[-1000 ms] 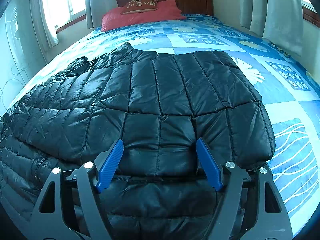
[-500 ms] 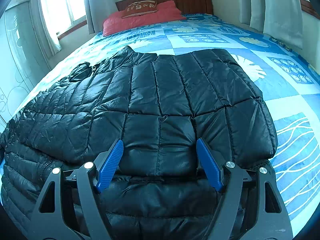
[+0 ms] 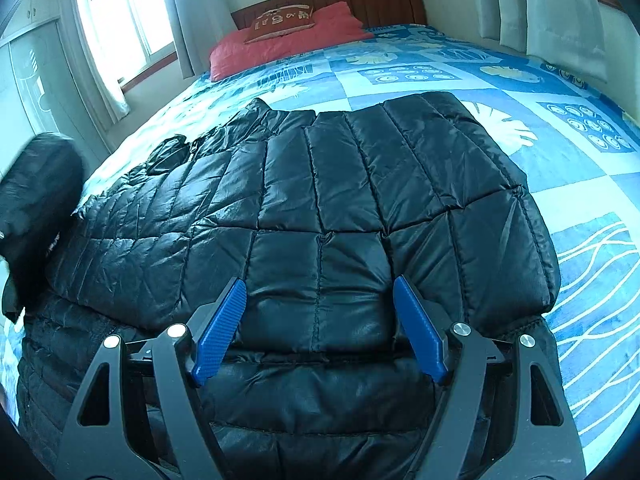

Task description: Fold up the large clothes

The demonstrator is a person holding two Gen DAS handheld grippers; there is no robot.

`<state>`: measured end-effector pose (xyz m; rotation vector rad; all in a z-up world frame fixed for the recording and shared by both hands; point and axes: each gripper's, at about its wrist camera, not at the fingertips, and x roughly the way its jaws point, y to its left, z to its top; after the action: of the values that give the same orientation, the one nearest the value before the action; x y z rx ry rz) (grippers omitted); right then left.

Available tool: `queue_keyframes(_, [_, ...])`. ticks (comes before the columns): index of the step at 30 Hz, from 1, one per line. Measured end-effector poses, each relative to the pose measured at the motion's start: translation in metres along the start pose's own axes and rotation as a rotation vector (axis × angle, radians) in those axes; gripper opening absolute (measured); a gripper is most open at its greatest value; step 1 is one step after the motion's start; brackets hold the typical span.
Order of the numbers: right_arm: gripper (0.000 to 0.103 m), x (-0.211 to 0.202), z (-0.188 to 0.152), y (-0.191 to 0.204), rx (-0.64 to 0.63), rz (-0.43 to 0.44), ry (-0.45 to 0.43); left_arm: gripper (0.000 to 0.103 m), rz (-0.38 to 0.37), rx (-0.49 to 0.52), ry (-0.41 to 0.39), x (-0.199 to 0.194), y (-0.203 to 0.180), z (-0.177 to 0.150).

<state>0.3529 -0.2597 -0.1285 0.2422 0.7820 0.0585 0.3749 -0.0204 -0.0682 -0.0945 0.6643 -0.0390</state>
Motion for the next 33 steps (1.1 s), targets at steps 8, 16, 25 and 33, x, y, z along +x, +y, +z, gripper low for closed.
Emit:
queue_keyframes(8, [0.076,-0.001,0.0,-0.001,0.01,0.012,-0.002,0.05,-0.031,0.132,0.053,0.003,-0.051,-0.025])
queue_keyframes(16, [0.076,-0.022,0.006,0.01,0.037,0.004,-0.022,0.061,-0.071,0.101,-0.004,-0.047,-0.009,-0.023])
queue_keyframes(25, [0.076,0.004,0.024,0.092,0.011,0.148,0.067,0.064,0.092,0.022,-0.027,-0.068,0.09,-0.034])
queue_keyframes(33, [0.018,0.019,0.024,0.134,-0.064,0.147,0.098,0.064,0.162,-0.101,0.006,-0.065,0.154,-0.044])
